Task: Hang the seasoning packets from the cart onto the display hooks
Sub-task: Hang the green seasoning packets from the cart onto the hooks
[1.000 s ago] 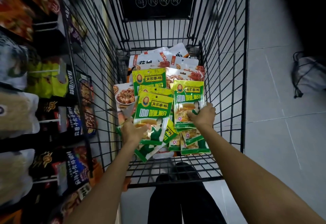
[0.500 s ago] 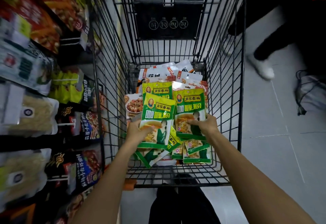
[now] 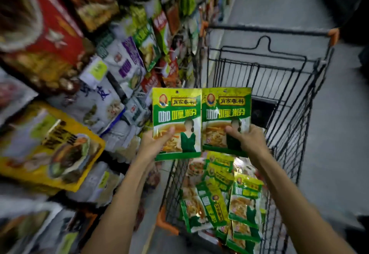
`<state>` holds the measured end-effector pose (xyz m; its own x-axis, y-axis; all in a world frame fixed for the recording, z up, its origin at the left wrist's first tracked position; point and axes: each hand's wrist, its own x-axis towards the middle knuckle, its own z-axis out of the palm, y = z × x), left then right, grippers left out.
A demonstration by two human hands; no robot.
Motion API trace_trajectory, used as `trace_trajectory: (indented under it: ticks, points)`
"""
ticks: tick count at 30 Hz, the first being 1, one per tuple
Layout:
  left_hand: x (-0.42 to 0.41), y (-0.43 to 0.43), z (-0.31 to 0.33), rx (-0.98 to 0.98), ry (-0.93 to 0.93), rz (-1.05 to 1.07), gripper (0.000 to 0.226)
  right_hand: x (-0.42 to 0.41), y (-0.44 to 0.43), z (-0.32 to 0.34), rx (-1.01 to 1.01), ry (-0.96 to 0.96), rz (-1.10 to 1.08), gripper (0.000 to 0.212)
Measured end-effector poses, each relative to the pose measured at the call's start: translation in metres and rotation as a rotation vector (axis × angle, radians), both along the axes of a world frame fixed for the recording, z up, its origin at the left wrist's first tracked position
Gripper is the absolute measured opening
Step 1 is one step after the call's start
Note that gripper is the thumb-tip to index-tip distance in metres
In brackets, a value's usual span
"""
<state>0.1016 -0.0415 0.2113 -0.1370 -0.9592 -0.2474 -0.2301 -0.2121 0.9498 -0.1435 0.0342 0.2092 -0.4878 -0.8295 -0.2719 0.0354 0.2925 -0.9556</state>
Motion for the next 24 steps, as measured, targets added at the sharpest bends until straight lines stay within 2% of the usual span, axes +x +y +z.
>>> trace_trajectory:
  ticks: [5,6,10,12,15,18,21,22,24]
  points:
    - [0.065,0.018,0.115,-0.257,0.061,0.244,0.064,0.046,-0.042,0.107,-0.207,0.012,0.262,0.010]
    - [0.081,0.024,0.136,-0.305,0.077,0.304,0.064,0.059,-0.047,0.129,-0.246,0.008,0.318,0.012]
    - [0.140,0.063,0.214,-0.522,0.077,0.505,0.028,0.118,-0.059,0.207,-0.390,0.011,0.549,0.016]
    - [0.167,0.090,0.249,-0.615,0.055,0.585,0.031,0.150,-0.056,0.245,-0.462,-0.010,0.632,0.039]
    - [0.203,0.131,0.298,-0.746,0.025,0.695,0.030,0.194,-0.050,0.292,-0.555,-0.036,0.774,0.040]
    - [0.235,0.174,0.336,-0.860,0.004,0.810,0.032,0.243,-0.037,0.331,-0.627,-0.088,0.872,0.062]
    - [0.267,0.218,0.366,-0.928,-0.031,0.910,0.028,0.294,-0.028,0.359,-0.710,-0.129,1.025,0.044]
    - [0.278,0.232,0.374,-0.955,-0.053,0.939,0.024,0.311,-0.024,0.366,-0.743,-0.131,1.069,0.046]
    - [0.297,0.259,0.387,-1.002,-0.102,0.997,0.024,0.344,-0.011,0.381,-0.778,-0.127,1.137,0.075]
